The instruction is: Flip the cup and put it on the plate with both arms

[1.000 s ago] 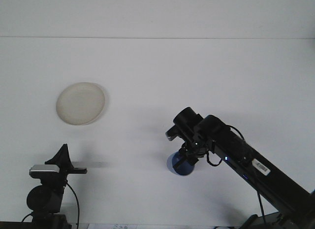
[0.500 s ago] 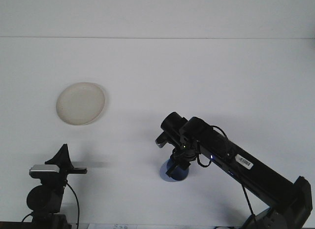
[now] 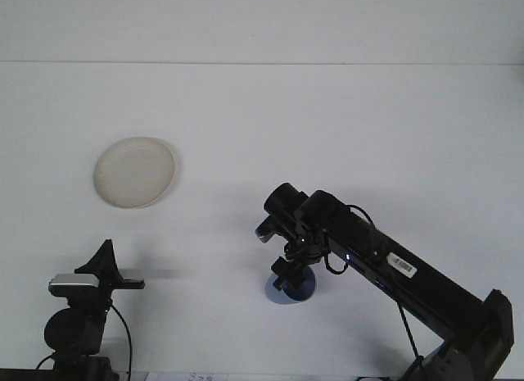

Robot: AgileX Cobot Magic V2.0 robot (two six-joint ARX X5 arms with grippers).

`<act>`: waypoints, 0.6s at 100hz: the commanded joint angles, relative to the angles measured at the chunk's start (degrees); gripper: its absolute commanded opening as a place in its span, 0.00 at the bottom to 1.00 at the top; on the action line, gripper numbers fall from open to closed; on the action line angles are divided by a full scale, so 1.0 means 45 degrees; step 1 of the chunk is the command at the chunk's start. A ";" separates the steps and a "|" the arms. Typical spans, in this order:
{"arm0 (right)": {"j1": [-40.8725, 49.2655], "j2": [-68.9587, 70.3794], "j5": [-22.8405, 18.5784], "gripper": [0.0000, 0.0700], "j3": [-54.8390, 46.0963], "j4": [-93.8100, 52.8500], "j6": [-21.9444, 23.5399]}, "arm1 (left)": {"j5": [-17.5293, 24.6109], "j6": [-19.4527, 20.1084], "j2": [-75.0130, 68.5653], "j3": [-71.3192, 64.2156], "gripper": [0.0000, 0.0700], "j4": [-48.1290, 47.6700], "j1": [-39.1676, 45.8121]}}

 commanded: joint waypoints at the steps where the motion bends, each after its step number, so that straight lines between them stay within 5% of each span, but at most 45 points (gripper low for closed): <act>1: 0.0160 0.0170 0.0005 0.60 0.0656 -0.0228 -0.0078 | -0.0019 -0.0068 -0.0015 -0.0248 0.02 0.0194 0.0024; 45: 0.0160 -0.0923 0.0126 0.60 0.2885 -0.0670 -0.0083 | -0.0019 -0.0073 -0.0015 -0.0248 0.02 0.0194 0.0024; 60: 0.0151 -0.2341 0.1098 0.60 0.2866 -0.0321 0.0053 | -0.0019 -0.0068 -0.0015 -0.0248 0.02 0.0194 0.0024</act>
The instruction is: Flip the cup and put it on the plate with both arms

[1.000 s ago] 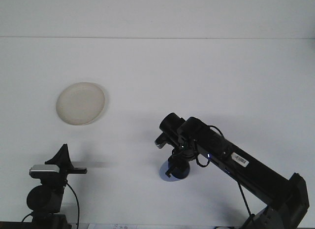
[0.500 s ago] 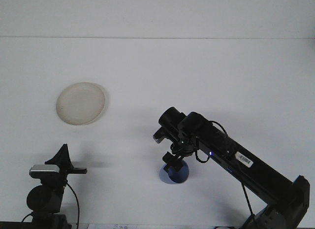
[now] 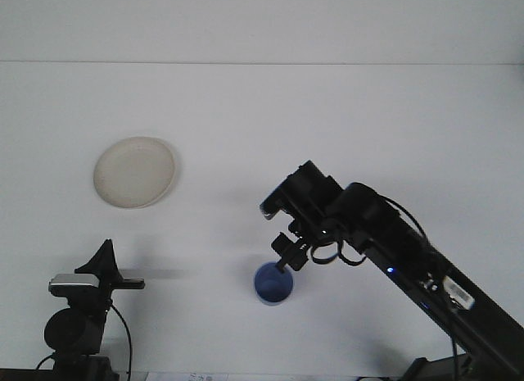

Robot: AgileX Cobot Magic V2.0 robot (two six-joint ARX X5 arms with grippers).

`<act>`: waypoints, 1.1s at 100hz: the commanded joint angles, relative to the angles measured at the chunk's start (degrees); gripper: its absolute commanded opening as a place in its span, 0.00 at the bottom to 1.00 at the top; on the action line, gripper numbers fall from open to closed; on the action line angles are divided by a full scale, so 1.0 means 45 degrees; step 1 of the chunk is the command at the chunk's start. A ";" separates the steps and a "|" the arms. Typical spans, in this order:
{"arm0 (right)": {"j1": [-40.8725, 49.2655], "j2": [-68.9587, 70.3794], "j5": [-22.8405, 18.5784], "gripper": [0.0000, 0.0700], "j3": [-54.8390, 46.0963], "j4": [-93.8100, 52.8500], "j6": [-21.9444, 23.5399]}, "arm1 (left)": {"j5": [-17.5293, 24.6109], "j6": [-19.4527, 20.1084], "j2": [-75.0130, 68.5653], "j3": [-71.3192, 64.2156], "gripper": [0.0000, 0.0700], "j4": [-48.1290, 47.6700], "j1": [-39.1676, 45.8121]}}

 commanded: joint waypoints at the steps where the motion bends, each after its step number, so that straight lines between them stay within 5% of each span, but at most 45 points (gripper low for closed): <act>1: 0.0151 -0.0583 0.0515 0.60 0.0330 0.0015 0.0058 | -0.0019 -0.0068 -0.0015 -0.0248 0.02 0.0194 0.0024; 32: 0.0160 -0.4857 0.2351 0.60 -0.0986 0.1632 0.0782 | -0.0019 -0.0073 -0.0015 -0.0248 0.02 0.0194 0.0024; 62: 0.0160 -1.1793 0.5119 0.60 -0.7135 0.5319 0.2108 | -0.0019 -0.0068 -0.0015 -0.0248 0.02 0.0194 0.0024; 82: 0.0160 -1.5980 0.5328 0.60 -1.0414 0.7232 0.2103 | -0.0019 -0.0068 -0.0015 -0.0248 0.02 0.0194 0.0024; 101: 0.0160 -1.7554 0.5323 0.60 -1.1205 0.7169 0.2127 | -0.0019 -0.0087 -0.0015 -0.0248 0.02 0.0219 0.0024; 110: 0.0160 -1.7612 0.5323 0.60 -1.1205 0.6936 0.2113 | -0.0019 -0.0937 -0.0015 -0.0248 0.02 0.0223 0.0019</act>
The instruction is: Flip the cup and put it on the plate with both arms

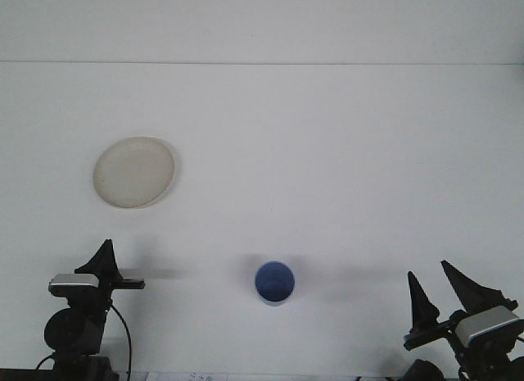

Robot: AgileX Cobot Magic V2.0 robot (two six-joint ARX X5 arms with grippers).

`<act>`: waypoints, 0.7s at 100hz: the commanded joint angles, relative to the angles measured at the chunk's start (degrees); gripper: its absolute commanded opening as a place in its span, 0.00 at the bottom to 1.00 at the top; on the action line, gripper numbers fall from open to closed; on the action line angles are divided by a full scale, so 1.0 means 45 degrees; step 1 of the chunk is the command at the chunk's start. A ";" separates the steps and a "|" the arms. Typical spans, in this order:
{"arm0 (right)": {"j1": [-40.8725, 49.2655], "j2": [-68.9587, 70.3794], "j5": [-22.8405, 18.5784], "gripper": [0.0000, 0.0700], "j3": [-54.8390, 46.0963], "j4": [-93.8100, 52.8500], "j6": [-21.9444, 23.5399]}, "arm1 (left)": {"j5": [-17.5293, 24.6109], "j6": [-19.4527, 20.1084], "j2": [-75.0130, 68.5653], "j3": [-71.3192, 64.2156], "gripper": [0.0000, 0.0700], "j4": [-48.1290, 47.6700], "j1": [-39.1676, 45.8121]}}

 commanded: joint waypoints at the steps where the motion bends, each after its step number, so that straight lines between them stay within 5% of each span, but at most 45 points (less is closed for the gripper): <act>1: 0.0112 0.0024 -0.0005 0.60 0.0063 -0.0121 0.0126 | -0.0019 -0.0971 -0.0015 -0.0248 0.02 0.0219 0.0024; 28: 0.0112 0.0024 0.0000 0.60 0.0063 -0.0418 0.0121 | -0.0019 -0.4711 -0.0015 -0.0243 0.02 0.0918 0.0024; 44: 0.0112 0.0024 0.0000 0.60 0.0063 -0.0408 0.0121 | 0.0015 -0.5950 0.0102 0.0967 0.02 0.0180 0.0019; 53: 0.0112 0.0024 -0.0005 0.60 0.0063 -0.0427 0.0117 | 0.0039 -0.5989 0.0709 0.2443 0.02 -0.0656 0.0019; 63: 0.0112 0.0024 -0.0005 0.60 0.0063 -0.0432 0.0073 | 0.0593 -0.5056 0.2074 0.4464 0.05 -0.1914 0.0019; 70: 0.0112 0.0024 0.0000 0.60 0.0063 -0.0418 0.0073 | 0.1608 -0.4133 0.3342 0.5979 0.33 -0.2846 0.0010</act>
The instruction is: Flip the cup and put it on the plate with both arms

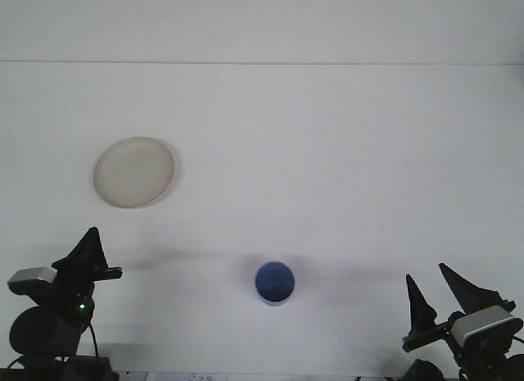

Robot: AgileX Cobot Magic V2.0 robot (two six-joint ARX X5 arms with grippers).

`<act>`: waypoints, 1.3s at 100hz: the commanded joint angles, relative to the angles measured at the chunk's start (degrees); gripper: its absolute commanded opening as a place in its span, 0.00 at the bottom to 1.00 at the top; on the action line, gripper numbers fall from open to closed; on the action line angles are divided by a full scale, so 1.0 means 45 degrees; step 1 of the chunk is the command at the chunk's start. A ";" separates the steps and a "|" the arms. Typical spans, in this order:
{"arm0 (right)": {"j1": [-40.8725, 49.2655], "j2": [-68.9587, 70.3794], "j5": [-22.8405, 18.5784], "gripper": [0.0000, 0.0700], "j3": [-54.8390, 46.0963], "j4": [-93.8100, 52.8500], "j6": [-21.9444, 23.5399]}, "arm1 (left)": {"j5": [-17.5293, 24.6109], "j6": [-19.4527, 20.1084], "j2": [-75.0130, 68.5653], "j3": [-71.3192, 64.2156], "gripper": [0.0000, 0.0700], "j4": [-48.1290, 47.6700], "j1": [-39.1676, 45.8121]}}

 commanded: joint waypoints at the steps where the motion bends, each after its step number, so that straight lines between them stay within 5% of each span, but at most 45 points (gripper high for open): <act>1: 0.0107 0.0015 0.0005 0.60 0.0063 0.0102 0.0073 | 0.0928 0.1248 0.1195 0.1394 0.38 -0.0724 0.0005; 7: 0.0107 0.0015 0.0005 0.60 0.0063 0.0107 0.0073 | 0.1802 0.1666 0.2336 0.2657 0.69 -0.1496 -0.0015; 11: 0.0107 0.0015 0.0005 0.60 0.0063 0.0107 0.0073 | 0.2409 0.1855 0.3065 0.3453 0.79 -0.1991 -0.0015; 29: 0.0107 0.0015 0.0005 0.60 0.0063 0.0107 0.0068 | 0.4741 0.2909 0.6023 0.6339 0.79 -0.4182 -0.0442; 47: 0.0107 0.0015 0.0005 0.60 0.0063 0.0102 0.0058 | 0.5950 0.3473 0.8553 0.8097 0.79 -0.5877 -0.2152; 69: 0.0107 0.0015 0.0005 0.60 0.0063 0.0092 0.0019 | 0.5897 0.3910 1.1487 0.9248 0.79 -0.6819 -0.5751; 86: 0.0107 0.0015 0.0005 0.60 0.0063 -0.0102 0.0024 | 0.4891 0.3910 1.3741 1.0103 0.79 -0.6926 -0.8155; 130: 0.0107 0.0015 0.0005 0.60 0.0015 -0.0573 0.0024 | 0.2817 0.4425 1.7461 1.1419 0.79 -0.7218 -1.0467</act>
